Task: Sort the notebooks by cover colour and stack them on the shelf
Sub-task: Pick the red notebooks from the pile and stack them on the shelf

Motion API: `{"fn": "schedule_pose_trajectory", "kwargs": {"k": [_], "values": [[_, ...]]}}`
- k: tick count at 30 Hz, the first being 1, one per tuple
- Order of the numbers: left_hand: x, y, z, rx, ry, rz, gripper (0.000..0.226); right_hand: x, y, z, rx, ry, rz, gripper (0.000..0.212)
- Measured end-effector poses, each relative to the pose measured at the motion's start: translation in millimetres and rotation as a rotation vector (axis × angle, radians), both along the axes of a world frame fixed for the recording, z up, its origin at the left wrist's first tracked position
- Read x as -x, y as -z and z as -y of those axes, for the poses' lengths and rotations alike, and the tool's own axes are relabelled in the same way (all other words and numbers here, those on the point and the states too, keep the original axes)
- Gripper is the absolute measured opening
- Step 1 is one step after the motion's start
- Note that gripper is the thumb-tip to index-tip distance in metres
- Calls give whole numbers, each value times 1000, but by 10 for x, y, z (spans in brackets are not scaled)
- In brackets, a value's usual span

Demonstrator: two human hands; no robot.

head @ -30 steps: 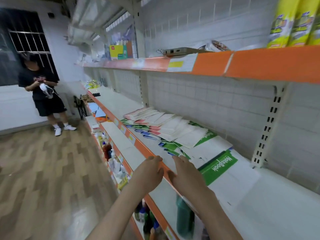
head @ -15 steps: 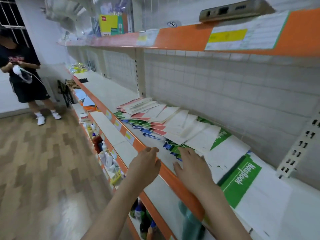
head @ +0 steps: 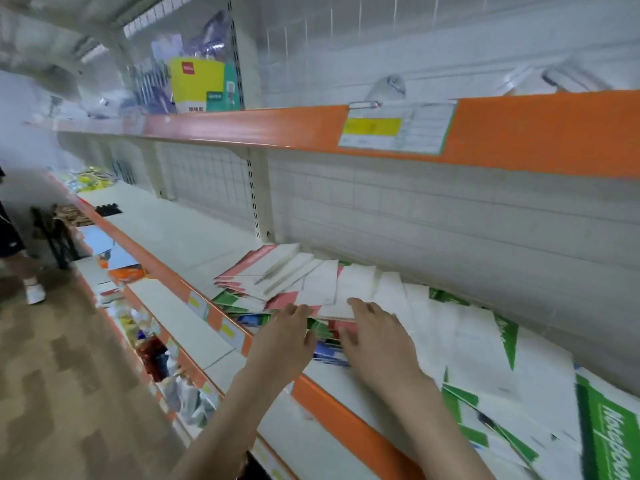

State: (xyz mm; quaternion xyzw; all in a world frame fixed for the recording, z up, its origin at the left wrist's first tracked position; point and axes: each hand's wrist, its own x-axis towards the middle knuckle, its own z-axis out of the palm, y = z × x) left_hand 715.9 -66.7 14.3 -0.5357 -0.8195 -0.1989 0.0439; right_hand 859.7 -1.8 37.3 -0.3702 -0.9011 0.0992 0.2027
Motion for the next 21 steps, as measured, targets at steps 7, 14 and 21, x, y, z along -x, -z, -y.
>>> {"fn": "schedule_pose_trajectory", "kwargs": {"k": [7, 14, 21], "values": [[1064, 8, 174, 32, -1, 34, 38, 1048, 85, 62, 61, 25, 8, 42], [1802, 160, 349, 39, -37, 55, 40, 1744, 164, 115, 69, 29, 50, 41], [2323, 228, 328, 26, -14, 108, 41, 2295, 175, 36, 81, 18, 21, 44]]}}
